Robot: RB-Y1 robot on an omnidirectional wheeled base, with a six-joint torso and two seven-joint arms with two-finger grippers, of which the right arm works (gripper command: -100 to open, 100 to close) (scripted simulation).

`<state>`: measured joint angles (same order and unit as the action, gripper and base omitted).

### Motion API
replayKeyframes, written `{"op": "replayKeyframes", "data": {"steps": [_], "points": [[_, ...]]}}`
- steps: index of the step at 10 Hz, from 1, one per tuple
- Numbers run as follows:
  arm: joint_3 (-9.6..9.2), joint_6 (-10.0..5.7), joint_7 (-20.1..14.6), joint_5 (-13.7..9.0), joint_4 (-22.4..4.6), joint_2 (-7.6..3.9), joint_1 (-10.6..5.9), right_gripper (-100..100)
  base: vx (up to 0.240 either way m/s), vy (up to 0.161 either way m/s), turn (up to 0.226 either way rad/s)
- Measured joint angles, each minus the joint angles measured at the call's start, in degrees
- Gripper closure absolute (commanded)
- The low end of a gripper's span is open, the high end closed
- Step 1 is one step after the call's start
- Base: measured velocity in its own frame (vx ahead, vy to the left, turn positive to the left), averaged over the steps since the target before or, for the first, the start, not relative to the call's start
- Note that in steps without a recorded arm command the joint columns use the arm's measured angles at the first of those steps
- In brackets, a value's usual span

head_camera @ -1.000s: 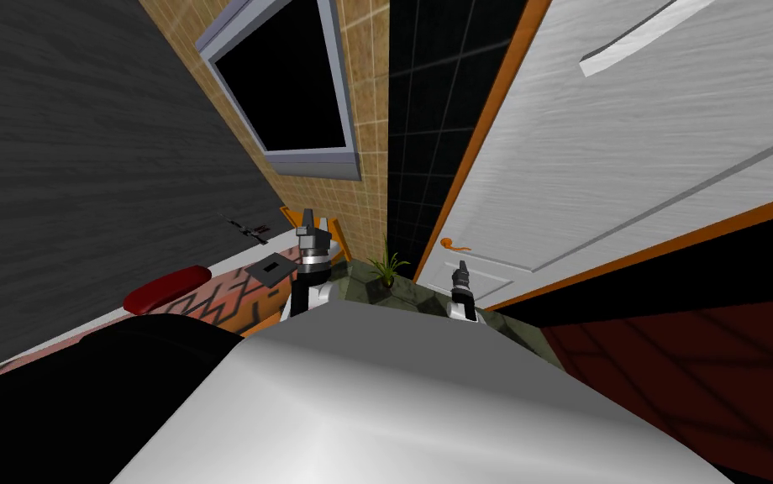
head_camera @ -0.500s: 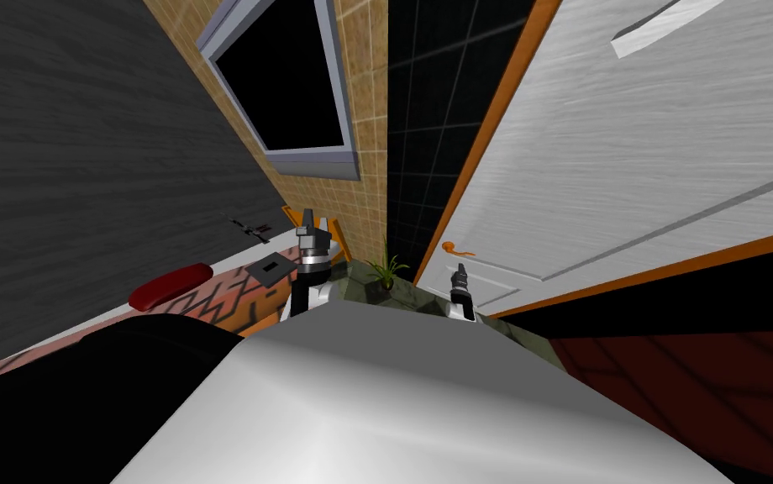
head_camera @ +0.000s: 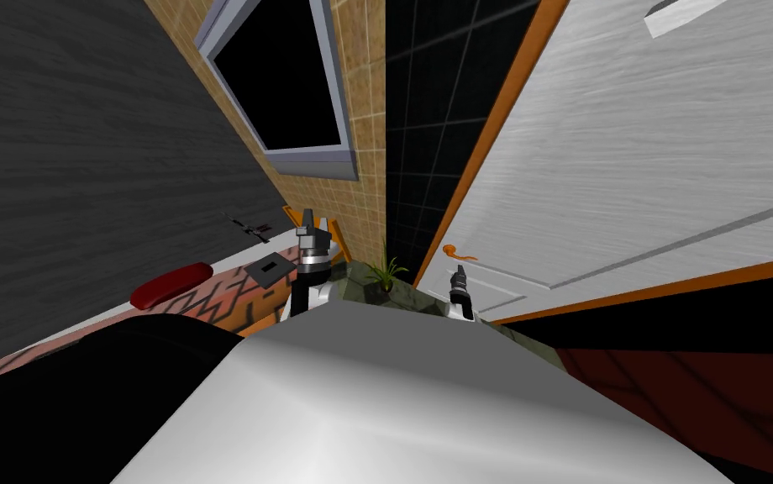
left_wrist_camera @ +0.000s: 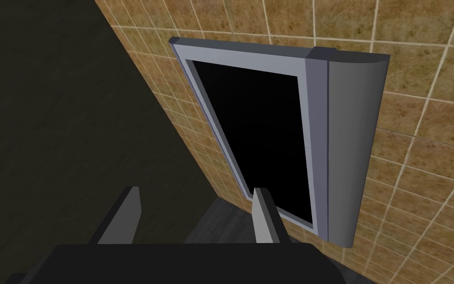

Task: Pull the door open

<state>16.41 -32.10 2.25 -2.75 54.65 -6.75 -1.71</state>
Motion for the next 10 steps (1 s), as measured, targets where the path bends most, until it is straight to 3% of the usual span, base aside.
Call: {"op": "replayKeyframes", "data": {"steps": [1,3,5,8,10], "points": [[0.81,0.41,0.28,-0.27,0.43,-0.04,0.13,-100,0.008,-0.029,0.243],[2.95,-0.83,0.84,-1.07,-3.13,-1.02,-1.42,-100,-0.001,-0.041,0.269],[4.75,-0.17,1.03,-1.79,-2.02,-1.6,-0.57,-100,0.007,-0.034,0.122],[7.76,-2.13,1.91,-2.88,-6.61,-2.77,-2.48,-100,0.013,-0.041,0.257],[9.85,-1.88,2.3,-3.68,-7.1,-3.53,-2.57,-100,0.012,-0.043,0.207]]}}
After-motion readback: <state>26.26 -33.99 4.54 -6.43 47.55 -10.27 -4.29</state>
